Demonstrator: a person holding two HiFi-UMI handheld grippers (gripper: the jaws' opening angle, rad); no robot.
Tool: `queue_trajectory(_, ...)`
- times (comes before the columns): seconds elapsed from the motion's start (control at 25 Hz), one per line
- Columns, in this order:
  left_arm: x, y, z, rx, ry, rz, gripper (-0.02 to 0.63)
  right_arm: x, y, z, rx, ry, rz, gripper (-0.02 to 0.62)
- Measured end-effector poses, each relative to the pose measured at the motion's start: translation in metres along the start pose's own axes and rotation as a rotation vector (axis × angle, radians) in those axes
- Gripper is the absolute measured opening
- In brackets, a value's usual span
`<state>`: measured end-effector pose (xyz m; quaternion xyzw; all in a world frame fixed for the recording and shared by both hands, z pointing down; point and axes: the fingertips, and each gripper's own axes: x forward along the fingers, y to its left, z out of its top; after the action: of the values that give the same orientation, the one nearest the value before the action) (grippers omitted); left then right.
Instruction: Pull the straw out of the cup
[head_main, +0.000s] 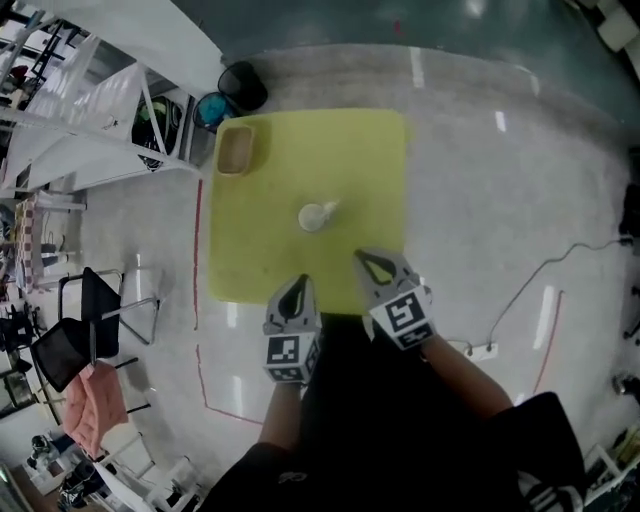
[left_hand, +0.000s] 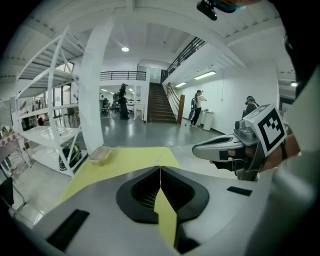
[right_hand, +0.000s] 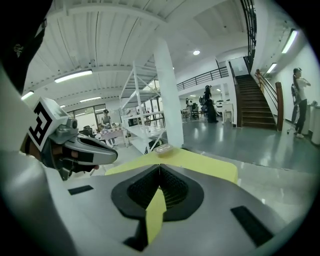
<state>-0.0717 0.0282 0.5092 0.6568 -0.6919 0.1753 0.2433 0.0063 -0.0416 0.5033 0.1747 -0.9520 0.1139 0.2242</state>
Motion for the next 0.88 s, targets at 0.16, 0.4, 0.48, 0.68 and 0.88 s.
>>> queue_trajectory(0.16, 0.03, 0.015, 0.014, 0.017, 0.014, -0.067, 0.044, 0.019, -0.018, 0.004, 0.002, 0.036, -0.051, 0.017)
queue_trajectory(0.4, 0.055, 0.04, 0.021, 0.063, 0.053, -0.141, 0.044, 0.048, -0.024, 0.011, 0.004, 0.071, -0.101, 0.017)
queue_trajectory(0.48, 0.063, 0.049, 0.019, 0.062, 0.064, -0.156, 0.044, 0.058, -0.022, 0.007, 0.012, 0.088, -0.109, 0.017)
queue_trajectory(0.68, 0.076, 0.062, 0.014, 0.065, 0.087, -0.183, 0.044, 0.073, -0.02, -0.01, 0.067, 0.127, -0.124, 0.017)
queue_trajectory(0.88, 0.087, 0.065, 0.003, 0.059, 0.12, -0.21, 0.044, 0.083, -0.022, -0.028, 0.124, 0.151, -0.146, 0.017)
